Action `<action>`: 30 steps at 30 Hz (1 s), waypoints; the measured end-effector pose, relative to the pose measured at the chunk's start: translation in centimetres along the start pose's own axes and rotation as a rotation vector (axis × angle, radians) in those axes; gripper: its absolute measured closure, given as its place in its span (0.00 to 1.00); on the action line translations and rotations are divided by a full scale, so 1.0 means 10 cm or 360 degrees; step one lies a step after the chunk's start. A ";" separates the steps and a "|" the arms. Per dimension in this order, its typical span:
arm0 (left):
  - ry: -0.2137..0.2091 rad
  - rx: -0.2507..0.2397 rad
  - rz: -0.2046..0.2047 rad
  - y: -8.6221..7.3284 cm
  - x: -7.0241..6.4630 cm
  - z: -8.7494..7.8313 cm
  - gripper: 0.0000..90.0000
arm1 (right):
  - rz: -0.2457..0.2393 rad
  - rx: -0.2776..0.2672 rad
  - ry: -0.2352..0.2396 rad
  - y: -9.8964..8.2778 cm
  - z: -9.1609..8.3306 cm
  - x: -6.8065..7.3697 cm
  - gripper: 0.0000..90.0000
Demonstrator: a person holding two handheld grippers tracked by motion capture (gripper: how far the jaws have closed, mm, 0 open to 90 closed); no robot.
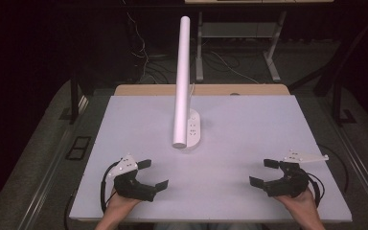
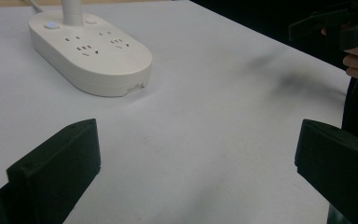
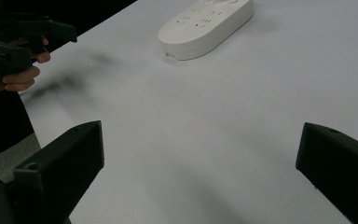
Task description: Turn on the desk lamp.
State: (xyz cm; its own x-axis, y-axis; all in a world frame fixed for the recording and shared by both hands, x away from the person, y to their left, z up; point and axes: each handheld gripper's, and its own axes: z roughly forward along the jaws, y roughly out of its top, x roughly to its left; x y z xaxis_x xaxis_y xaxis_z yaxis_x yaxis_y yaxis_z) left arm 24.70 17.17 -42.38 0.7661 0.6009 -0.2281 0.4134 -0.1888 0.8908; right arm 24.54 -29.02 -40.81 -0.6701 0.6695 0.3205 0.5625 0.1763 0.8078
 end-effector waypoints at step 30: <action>-0.0035 0.0028 0.0030 -0.01 -0.03 0.04 0.00 | 0.0033 0.0058 0.0001 0.02 -0.01 -0.04 0.00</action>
State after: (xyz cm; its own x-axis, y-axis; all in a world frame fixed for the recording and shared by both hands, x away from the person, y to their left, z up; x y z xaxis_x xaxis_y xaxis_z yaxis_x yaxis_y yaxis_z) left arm 24.62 16.70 -42.52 0.7844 0.5799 -0.2202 0.4073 -0.2138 0.8879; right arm 24.89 -29.34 -40.69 -0.6585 0.6727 0.3375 0.5937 0.1887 0.7823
